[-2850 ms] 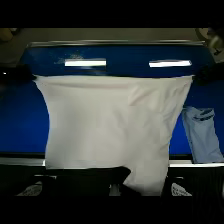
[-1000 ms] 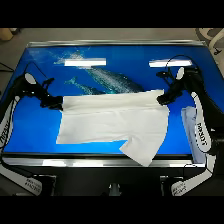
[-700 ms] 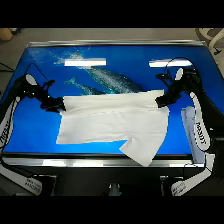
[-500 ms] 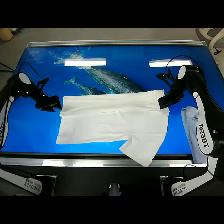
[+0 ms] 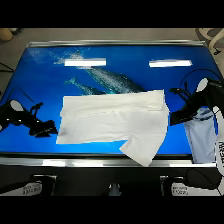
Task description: Fold the shirts.
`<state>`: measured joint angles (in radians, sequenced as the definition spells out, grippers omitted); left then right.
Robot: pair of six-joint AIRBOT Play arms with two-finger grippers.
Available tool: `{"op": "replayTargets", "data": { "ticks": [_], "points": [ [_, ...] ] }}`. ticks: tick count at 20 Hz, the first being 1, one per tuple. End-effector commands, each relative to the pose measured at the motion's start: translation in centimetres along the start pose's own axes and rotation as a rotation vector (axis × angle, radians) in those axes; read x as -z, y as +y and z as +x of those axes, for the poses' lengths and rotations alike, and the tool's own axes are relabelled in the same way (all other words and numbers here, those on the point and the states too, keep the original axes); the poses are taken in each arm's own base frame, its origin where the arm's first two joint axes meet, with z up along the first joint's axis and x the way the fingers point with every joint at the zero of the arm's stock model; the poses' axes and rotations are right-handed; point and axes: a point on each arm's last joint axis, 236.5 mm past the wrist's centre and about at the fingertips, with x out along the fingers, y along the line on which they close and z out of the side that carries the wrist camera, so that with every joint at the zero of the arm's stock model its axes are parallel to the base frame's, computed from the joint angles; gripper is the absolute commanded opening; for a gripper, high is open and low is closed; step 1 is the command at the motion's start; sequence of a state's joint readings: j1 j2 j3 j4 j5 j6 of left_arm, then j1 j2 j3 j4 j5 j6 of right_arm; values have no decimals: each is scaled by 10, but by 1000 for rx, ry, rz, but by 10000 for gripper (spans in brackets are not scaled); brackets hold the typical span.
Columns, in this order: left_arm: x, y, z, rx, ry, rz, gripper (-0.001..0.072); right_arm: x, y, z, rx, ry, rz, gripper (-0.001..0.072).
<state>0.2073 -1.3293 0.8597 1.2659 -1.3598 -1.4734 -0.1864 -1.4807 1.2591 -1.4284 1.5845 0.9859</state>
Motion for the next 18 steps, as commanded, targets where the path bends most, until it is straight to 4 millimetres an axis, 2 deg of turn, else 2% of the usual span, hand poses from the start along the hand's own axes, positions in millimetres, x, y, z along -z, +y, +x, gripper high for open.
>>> {"op": "replayTargets", "data": {
  "ticks": [1, 5, 10, 12, 14, 15, 18],
  "points": [
    [23, 0, 23, 29, -1, -13, 492, 15, 6, 9, -6, -3, -2, 423],
    [19, -12, 26, 47, -21, 2, 492, 13, 5, 9, -1, -10, -4, 423],
    [22, -14, 40, 44, 32, -27, 490, 14, 5, 9, -1, -8, -8, 423],
    [21, -15, 42, 41, 32, -27, 352, 15, 6, 9, -5, -3, -8, 423],
    [19, -16, 43, 41, 24, -24, 109, 20, 14, 13, -30, -1, -6, 424],
    [18, -16, 43, 40, 21, -21, 28, 25, 21, 18, -39, -14, -3, 425],
    [17, -16, 43, 41, 16, -20, 26, 45, 44, 42, -72, -50, 17, 427]
  ]
}}
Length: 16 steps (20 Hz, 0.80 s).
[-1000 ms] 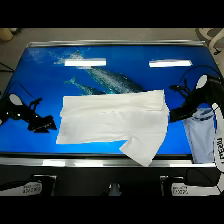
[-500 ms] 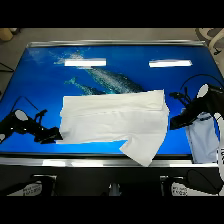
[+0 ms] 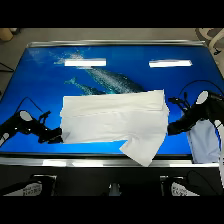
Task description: Fold the shirts.
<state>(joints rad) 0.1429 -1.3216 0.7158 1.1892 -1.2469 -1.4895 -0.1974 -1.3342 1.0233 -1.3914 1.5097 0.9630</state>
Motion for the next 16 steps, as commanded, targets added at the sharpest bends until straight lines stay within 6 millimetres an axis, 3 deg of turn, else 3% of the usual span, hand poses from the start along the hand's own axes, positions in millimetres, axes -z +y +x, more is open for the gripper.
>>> {"op": "replayTargets", "data": {
  "ticks": [1, 3, 11, 13, 15, 16],
  "points": [
    [-4, 1, 1, -6, -17, 4, 26, 13, 28, 25, -66, -54, 19, 428],
    [-5, 1, 1, -6, -19, 4, 27, 15, 40, 43, -117, -74, 46, 428],
    [-6, 0, -1, -6, -28, 7, 26, 11, 43, 82, -143, -132, 178, 412],
    [-6, 0, -1, -6, -29, 7, 26, 10, 45, 88, -154, -150, 209, 327],
    [-7, 0, -1, -7, -32, 7, 26, 11, 44, 90, -151, -149, 220, 38],
    [-8, 0, -1, -7, -38, 8, 26, 9, 44, 88, -151, -154, 210, 18]
  ]
}}
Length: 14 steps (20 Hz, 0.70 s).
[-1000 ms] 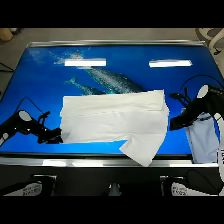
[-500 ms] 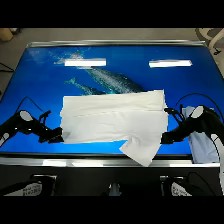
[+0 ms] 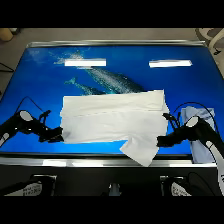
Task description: Fold the shirts.
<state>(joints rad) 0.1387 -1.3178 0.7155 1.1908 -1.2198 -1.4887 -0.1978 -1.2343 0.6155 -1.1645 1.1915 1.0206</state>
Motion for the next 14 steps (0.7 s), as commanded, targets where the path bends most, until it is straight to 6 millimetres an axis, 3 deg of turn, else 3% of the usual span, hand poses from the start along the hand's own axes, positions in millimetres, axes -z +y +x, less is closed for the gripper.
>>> {"op": "replayTargets", "data": {
  "ticks": [1, 3, 4, 6, 8, 10, 14],
  "points": [
    [-6, -1, -4, -2, -23, 10, 26, -9, -1, 0, 4, -42, -17, 17],
    [-25, -11, -28, 1, -105, 84, 25, -29, 4, -24, 16, -84, -98, 14],
    [-38, -20, -50, 3, -170, 115, 24, -45, 9, -43, 22, -125, -131, 14],
    [-65, -38, -96, 7, -310, 164, 22, -88, 21, -90, 40, -250, -216, 14],
    [-93, -53, -125, 11, -411, 185, 21, -133, 18, -129, 96, -373, -251, 14],
    [-116, -61, -131, 20, -422, 177, 22, -176, 12, -148, 113, -458, -251, 14],
    [-171, -79, -130, 83, -421, 147, 23, -253, -3, -161, 93, -585, -227, 14]
  ]
}}
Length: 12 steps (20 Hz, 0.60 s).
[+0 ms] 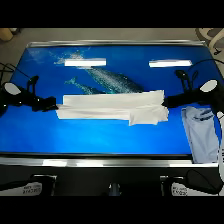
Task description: Fold the shirts.
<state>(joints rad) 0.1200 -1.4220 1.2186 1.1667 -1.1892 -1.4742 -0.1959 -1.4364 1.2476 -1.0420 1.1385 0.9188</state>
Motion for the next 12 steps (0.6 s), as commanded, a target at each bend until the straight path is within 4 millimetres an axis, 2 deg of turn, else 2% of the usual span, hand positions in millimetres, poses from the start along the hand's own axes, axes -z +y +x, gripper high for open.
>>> {"op": "replayTargets", "data": {
  "ticks": [1, 3, 5, 7, 9, 10, 11, 12],
  "points": [
    [-49, -8, 14, 42, -26, -34, 24, -65, -30, 16, 23, -133, 15, 15],
    [-66, -5, 27, 43, -21, -66, 24, -77, -41, 33, 18, -137, 33, 15],
    [-71, 2, 45, 40, 2, -87, 24, -77, -44, 58, 15, -121, 36, 16],
    [-66, 12, 66, 34, 44, -106, 26, -67, -44, 82, 9, -80, 33, 18],
    [-58, 18, 84, 33, 87, -124, 46, -58, -45, 93, -4, -48, 43, 20],
    [-57, 18, 88, 42, 98, -133, 207, -56, -46, 93, -6, -40, 42, 80],
    [-57, 18, 88, 46, 95, -136, 450, -54, -47, 88, -1, -31, 31, 339],
    [-60, 19, 83, 46, 86, -132, 595, -53, -43, 80, -9, -18, -15, 656]
  ]
}}
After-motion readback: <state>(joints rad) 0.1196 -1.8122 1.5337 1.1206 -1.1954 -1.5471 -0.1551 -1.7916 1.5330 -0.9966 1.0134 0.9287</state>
